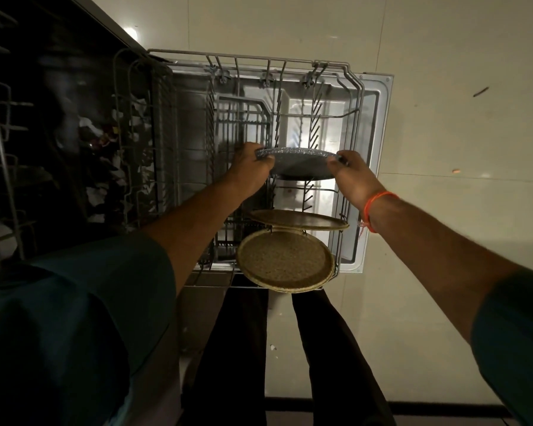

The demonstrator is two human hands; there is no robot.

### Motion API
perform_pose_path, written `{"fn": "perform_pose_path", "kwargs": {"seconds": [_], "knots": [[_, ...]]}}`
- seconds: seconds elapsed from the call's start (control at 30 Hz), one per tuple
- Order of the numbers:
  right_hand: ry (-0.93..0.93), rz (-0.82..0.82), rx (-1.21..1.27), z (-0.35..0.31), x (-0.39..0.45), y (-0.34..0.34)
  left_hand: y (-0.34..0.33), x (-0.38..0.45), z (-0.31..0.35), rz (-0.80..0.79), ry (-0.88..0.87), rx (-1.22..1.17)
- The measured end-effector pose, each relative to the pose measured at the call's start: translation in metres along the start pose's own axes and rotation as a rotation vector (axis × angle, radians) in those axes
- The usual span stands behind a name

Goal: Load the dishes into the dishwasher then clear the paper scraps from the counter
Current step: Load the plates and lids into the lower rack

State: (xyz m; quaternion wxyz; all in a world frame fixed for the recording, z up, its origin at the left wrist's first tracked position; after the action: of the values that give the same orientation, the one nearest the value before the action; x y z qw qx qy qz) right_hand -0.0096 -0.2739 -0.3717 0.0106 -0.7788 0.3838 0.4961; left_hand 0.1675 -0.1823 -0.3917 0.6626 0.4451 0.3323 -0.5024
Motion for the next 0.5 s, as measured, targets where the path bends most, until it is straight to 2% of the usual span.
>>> {"fn": "perform_pose_path", "kwargs": {"seconds": [0.23, 0.5], "knots": [[0.065, 0.046, -0.007, -0.003, -0.008, 0.003, -0.005, -0.016, -0.004, 0.062, -0.007, -0.130], [0.080, 0.077, 0.025, -0.014, -0.034, -0.007, -0.002, -0.053, -0.011, 0.052, -0.090, -0.150]]}}
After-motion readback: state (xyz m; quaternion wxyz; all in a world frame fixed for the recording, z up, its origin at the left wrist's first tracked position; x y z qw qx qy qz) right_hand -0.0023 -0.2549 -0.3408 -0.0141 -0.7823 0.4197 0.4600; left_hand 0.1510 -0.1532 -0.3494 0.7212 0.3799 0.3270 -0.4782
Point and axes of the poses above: each hand's wrist, its own x-axis towards the middle knuckle, its own y-axis out of the back of the hand, z = x × y, the point moved 1 cm from there along x, towards the middle knuckle, and after that the axes turned 7 degrees about y, right-handed, at the moved point
